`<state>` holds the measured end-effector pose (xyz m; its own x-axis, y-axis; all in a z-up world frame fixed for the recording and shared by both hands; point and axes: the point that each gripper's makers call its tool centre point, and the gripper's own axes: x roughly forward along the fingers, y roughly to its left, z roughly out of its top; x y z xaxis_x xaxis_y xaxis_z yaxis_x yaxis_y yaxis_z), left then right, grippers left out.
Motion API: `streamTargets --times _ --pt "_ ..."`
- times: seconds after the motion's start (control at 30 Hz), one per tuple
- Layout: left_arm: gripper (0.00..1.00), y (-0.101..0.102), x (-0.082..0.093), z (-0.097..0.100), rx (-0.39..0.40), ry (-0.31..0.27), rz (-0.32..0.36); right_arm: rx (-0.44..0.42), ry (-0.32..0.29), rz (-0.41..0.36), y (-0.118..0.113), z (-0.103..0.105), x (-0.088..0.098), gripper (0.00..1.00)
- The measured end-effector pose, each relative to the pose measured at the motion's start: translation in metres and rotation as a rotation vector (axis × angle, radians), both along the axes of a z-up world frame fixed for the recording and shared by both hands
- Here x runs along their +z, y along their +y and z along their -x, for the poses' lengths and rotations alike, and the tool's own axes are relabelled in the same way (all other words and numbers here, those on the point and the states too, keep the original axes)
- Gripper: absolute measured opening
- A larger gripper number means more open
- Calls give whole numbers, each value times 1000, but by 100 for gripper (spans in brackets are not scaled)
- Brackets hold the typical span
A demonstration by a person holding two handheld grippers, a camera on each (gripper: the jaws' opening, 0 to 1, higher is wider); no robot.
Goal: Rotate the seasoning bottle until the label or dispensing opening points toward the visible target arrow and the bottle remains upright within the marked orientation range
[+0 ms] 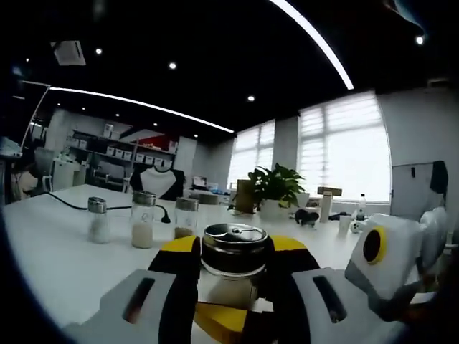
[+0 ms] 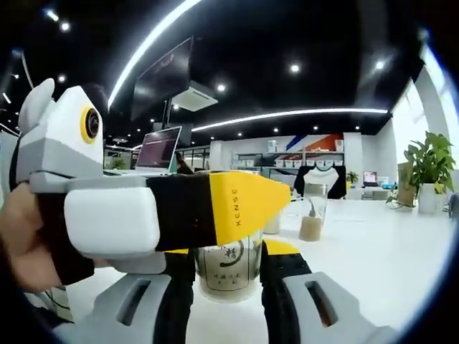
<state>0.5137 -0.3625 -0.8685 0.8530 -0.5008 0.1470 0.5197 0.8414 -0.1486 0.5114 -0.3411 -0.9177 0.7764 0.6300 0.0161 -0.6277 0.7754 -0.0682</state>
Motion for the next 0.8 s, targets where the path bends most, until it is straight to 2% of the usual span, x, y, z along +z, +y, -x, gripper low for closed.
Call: streamTargets --times 0.1,0.23,0.37,0.43,0.63,0.8 --pt "38 3 1 1 26 -6 10 23 -7 -21 1 1 1 32" --pt "38 1 2 0 11 -17 -6 18 -17 -12 1 2 2 32" --pt "37 -6 0 5 -45 -24 -92 33 -4 -17 -1 4 1 32" --pt "37 -5 2 6 -52 -23 -85 72 22 -48 3 8 2 32" --pt "37 -6 7 10 -93 -43 -100 80 -15 -15 2 9 8 32" --pt "37 -5 7 14 -124 -46 -97 126 -2 -19 5 15 8 32"
